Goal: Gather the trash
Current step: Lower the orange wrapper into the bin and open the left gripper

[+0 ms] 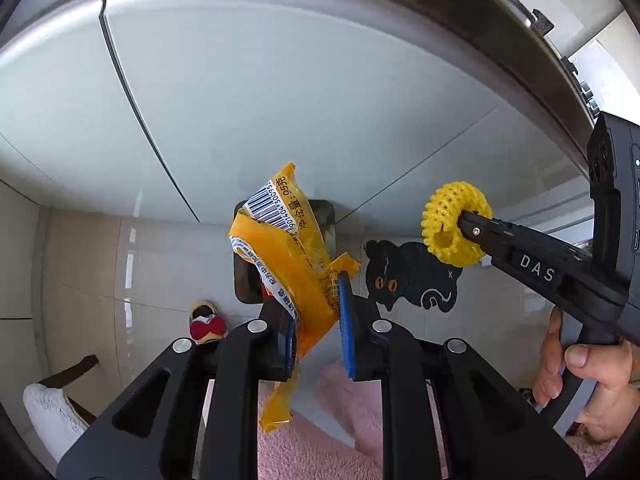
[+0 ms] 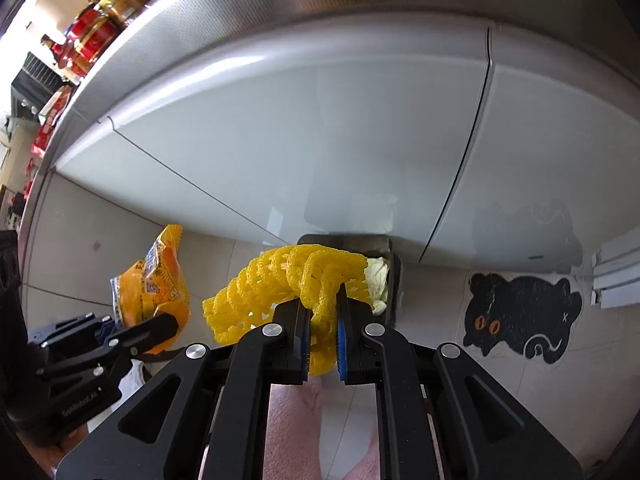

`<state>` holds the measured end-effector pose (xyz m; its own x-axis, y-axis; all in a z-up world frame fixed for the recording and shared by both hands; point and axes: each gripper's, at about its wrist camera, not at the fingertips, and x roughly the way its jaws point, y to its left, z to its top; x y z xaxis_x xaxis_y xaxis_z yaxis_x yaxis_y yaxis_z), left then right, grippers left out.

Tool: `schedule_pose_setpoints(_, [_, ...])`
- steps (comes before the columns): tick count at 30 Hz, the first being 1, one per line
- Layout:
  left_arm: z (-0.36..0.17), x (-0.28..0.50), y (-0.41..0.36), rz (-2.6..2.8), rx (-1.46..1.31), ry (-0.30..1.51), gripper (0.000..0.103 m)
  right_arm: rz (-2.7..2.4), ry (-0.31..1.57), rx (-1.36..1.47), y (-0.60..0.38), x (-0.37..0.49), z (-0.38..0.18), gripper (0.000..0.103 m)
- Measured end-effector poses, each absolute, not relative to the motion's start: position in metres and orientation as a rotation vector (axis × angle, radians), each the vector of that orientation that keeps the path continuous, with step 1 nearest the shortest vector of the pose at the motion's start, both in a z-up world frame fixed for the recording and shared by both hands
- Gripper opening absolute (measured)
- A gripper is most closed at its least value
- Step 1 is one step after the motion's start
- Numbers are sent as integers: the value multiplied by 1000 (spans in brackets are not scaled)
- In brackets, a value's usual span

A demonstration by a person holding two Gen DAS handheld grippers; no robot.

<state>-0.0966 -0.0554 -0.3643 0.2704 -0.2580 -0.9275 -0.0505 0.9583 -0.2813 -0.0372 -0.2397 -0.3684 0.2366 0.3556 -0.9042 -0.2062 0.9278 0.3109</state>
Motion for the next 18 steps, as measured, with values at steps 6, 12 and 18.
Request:
schedule_pose_setpoints(6, [-429,-88,-63,-174,-312,1379,16,345,1346,220,-239,-18,-424,12])
schedule_pose_setpoints(12, [-483,-76,-65,-191,-346,1427,16,336,1388,254,-226,-2,-467,12])
schedule_pose_setpoints(18, [-515,-65,-63,-231,-317,1444,16,299,1430,298,-221,10,-507,12])
